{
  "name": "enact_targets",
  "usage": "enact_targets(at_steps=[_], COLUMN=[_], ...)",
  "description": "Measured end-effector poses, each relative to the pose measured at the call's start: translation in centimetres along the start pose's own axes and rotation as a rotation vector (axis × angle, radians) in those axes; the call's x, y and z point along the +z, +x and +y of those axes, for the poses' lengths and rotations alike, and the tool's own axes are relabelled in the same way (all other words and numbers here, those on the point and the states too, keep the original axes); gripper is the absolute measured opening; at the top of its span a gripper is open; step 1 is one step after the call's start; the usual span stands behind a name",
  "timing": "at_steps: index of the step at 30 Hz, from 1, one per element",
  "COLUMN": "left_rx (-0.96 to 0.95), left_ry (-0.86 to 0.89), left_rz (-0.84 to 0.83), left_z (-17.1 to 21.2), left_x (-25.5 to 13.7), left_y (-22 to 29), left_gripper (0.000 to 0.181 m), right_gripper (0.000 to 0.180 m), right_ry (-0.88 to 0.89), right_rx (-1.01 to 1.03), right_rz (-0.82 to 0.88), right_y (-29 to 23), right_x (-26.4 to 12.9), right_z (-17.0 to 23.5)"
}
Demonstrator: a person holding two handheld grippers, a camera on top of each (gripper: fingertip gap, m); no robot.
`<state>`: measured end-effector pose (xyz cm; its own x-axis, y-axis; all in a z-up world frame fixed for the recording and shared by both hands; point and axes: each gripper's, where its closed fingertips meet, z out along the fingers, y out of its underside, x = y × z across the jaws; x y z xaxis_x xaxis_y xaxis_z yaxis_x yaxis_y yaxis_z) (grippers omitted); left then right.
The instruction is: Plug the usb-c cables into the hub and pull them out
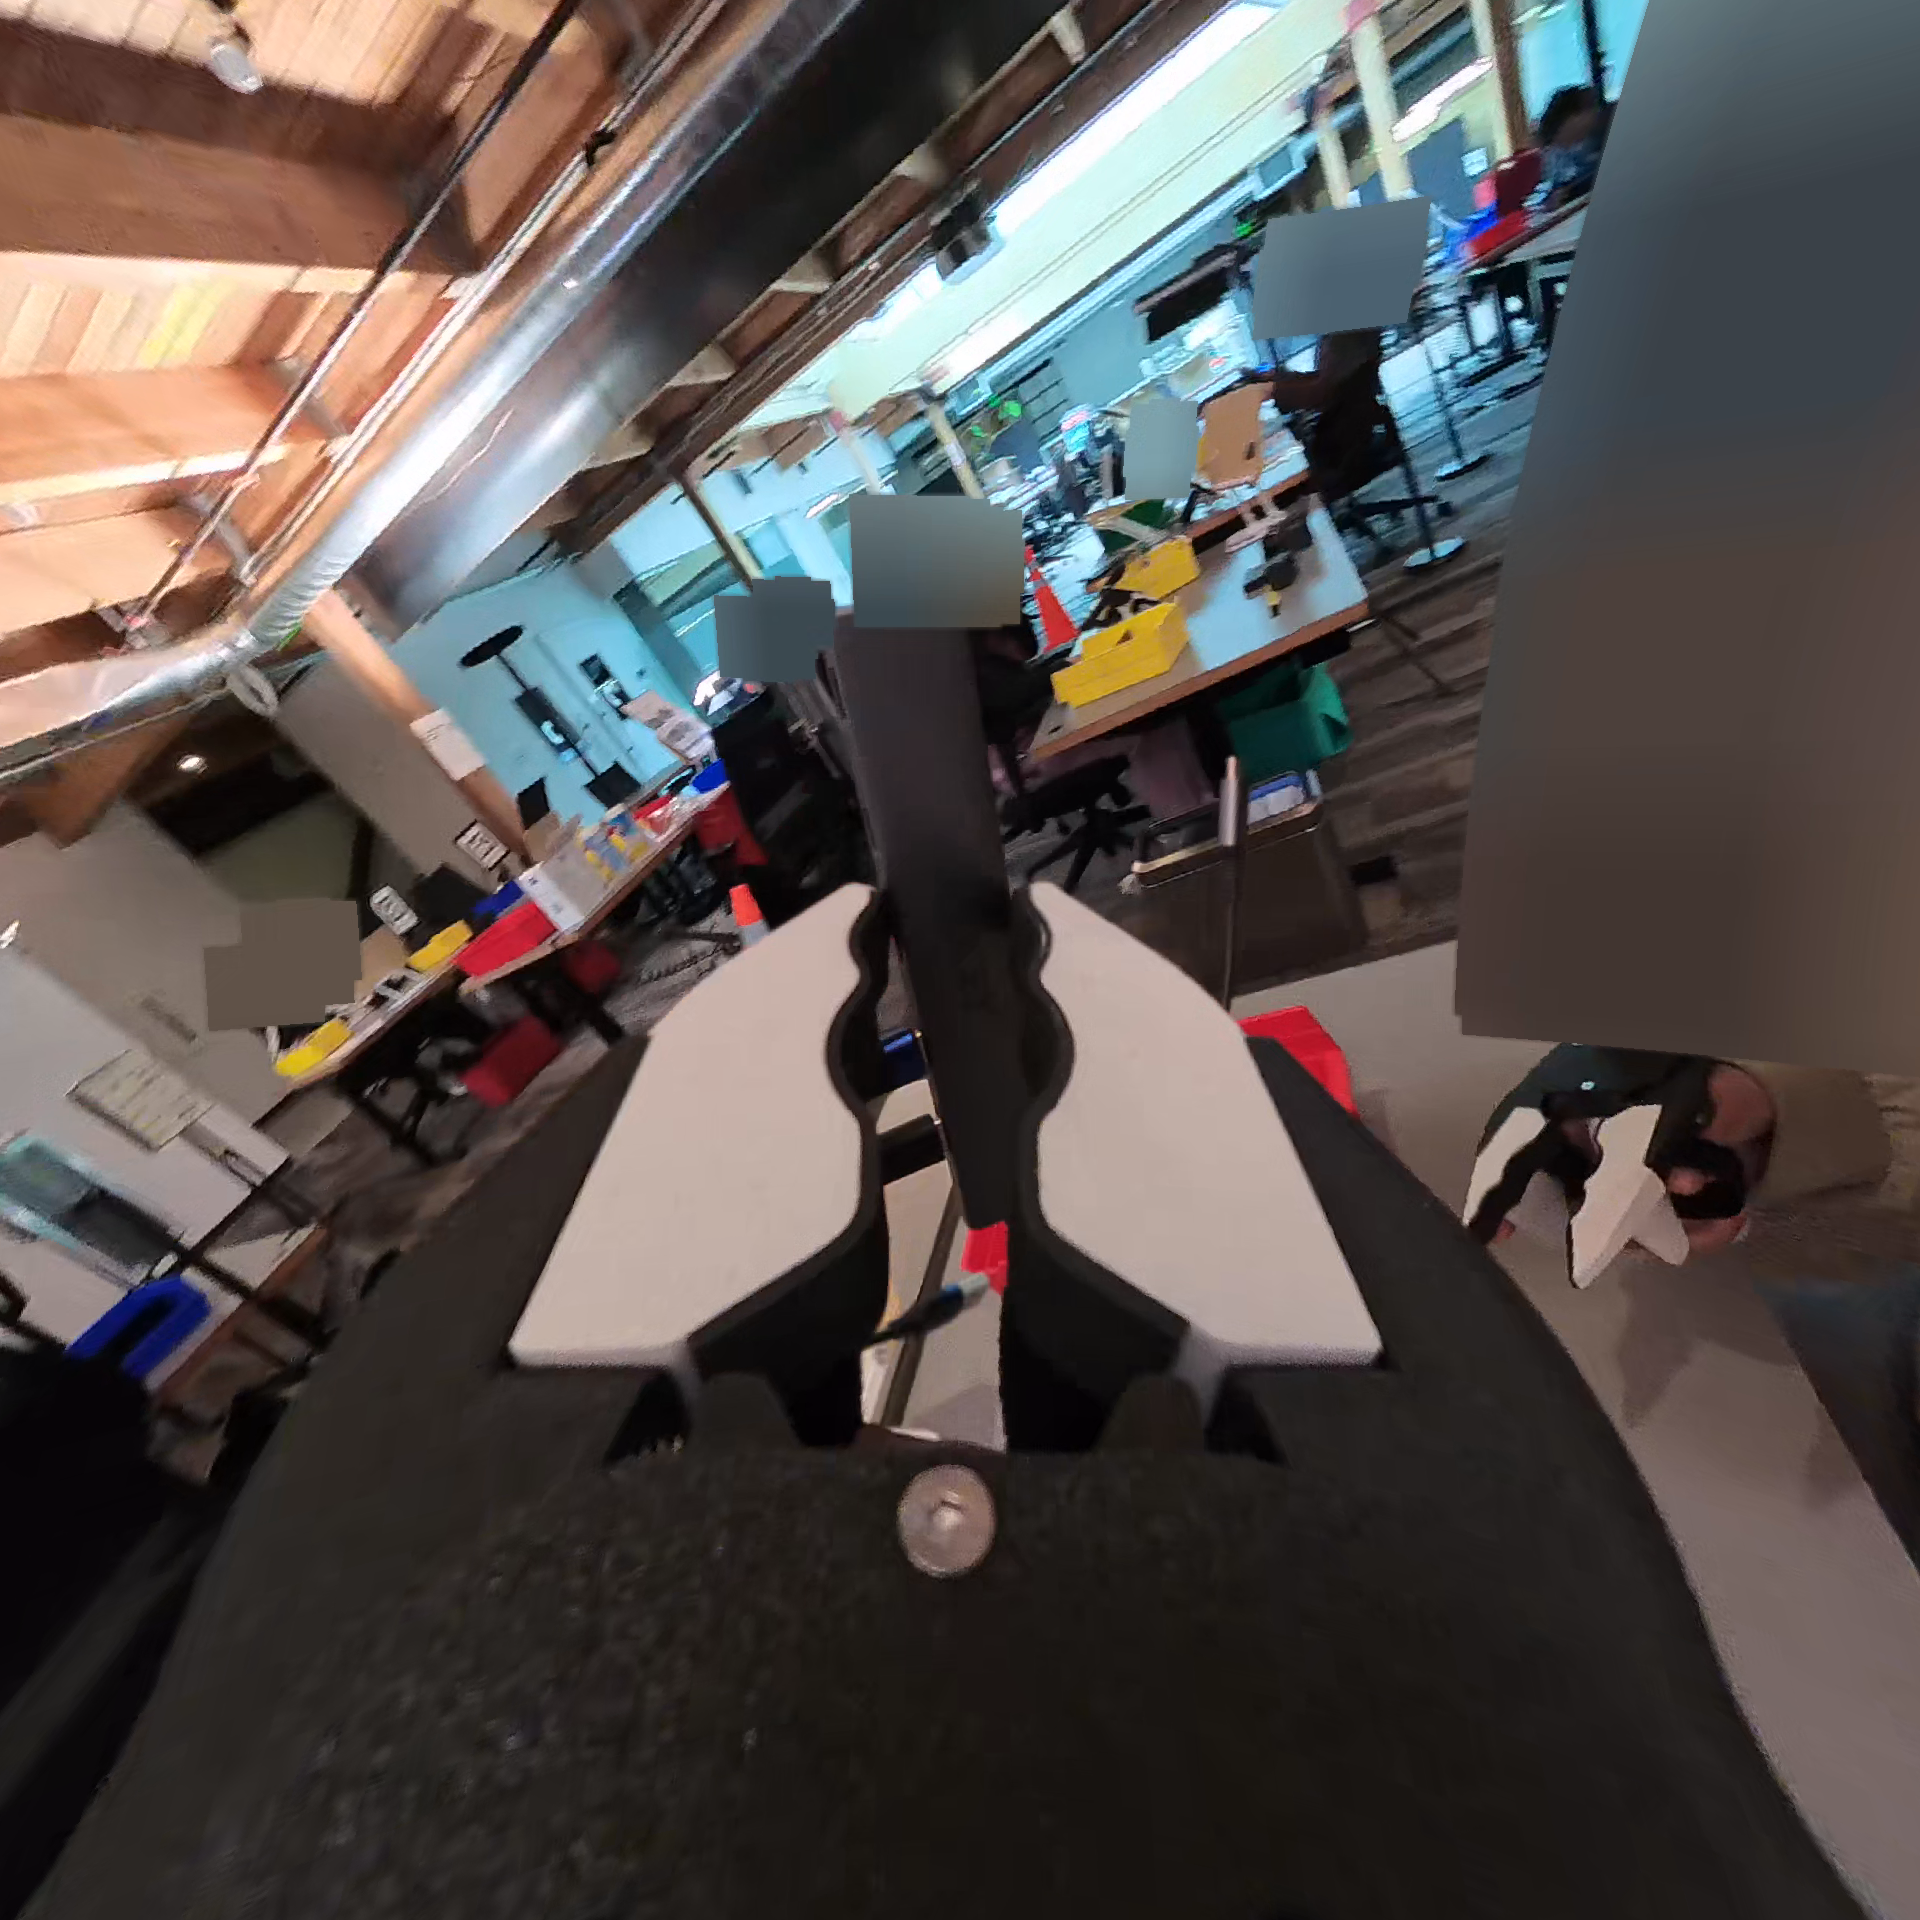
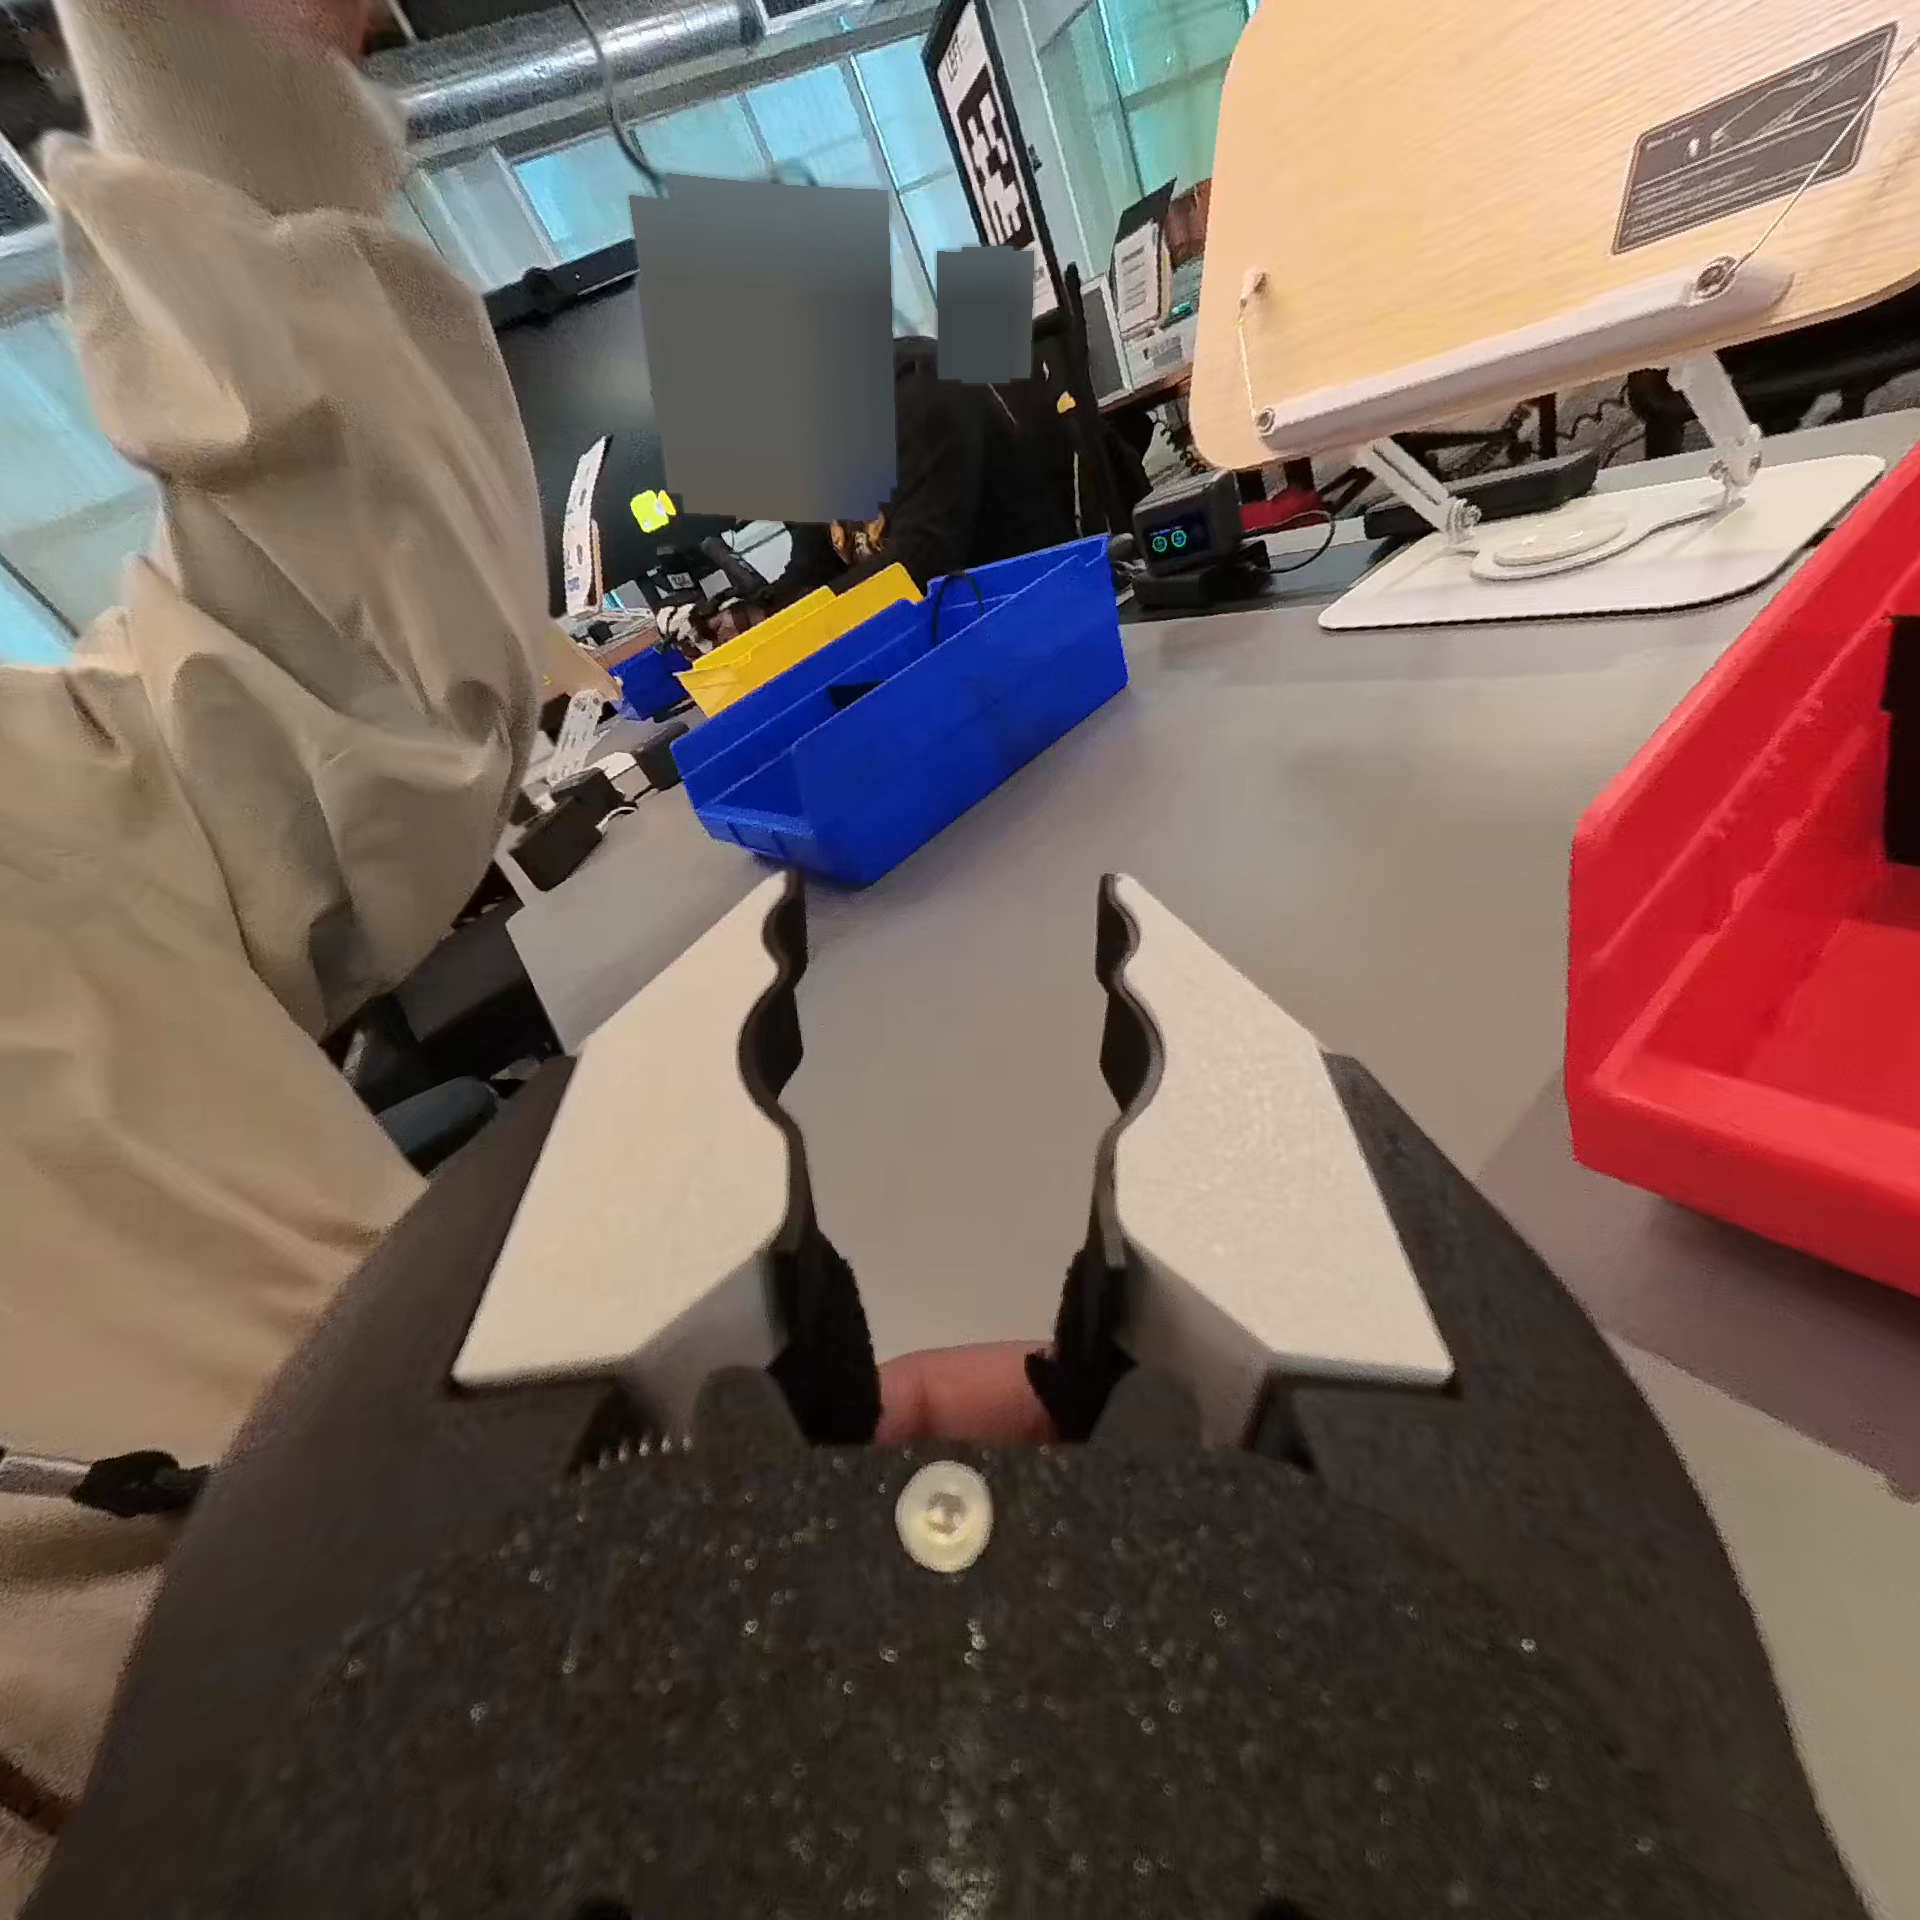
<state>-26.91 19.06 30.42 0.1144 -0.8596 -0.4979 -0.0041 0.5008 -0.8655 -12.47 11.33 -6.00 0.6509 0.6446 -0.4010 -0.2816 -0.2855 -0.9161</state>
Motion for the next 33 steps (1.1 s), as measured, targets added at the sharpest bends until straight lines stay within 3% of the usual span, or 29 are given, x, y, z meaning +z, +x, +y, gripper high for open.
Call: enact_targets(at_steps=[3,6,10,13,19,22,25,26,27,33], left_rx=[0.019,-0.022,-0.149,-0.236,-0.304,-0.323,-0.336,-0.341,-0.351,-0.519], left_ry=[-0.01,-0.077,-0.088,-0.011,0.065,0.066,0.051,0.036,0.02,-0.018], left_rz=[0.081,0.189,0.358,0.468,0.635,0.699,0.716,0.702,0.679,0.45], left_z=[0.8,6.2,13.8,16.0,16.5,16.6,17.2,17.7,18.4,21.2], left_x=[1.5,2.7,2.8,2.9,4.5,5.1,5.4,5.6,5.8,5.4], left_y=[2.1,4.9,9.2,11.9,16.1,18.2,19.5,19.6,19.6,17.7], left_gripper=[0.022,0.022,0.022,0.022,0.022,0.022,0.022,0.022,0.022,0.026], right_gripper=[0.056,0.056,0.055,0.052,0.053,0.053,0.053,0.047,0.028,0.022], right_ry=[-0.002,0.027,0.121,0.186,0.053,0.057,-0.004,-0.008,-0.008,0.007], right_rx=[0.015,0.017,0.077,0.102,-0.182,-0.126,-0.066,-0.075,-0.11,-0.422], right_rz=[-0.031,-0.016,-0.037,-0.141,-0.277,-0.43,-0.483,-0.498,-0.51,-0.183], right_y=[-0.4,0.0,0.6,-0.6,-5.3,-7.4,-7.2,-7.2,-7.3,-3.3], right_x=[-0.6,-1.6,-4.1,-4.5,3.7,7.1,9.3,9.4,9.3,10.2], right_z=[0.3,-0.5,-4.8,-8.6,-7.3,-6.7,-5.0,-4.5,-4.1,-3.2])
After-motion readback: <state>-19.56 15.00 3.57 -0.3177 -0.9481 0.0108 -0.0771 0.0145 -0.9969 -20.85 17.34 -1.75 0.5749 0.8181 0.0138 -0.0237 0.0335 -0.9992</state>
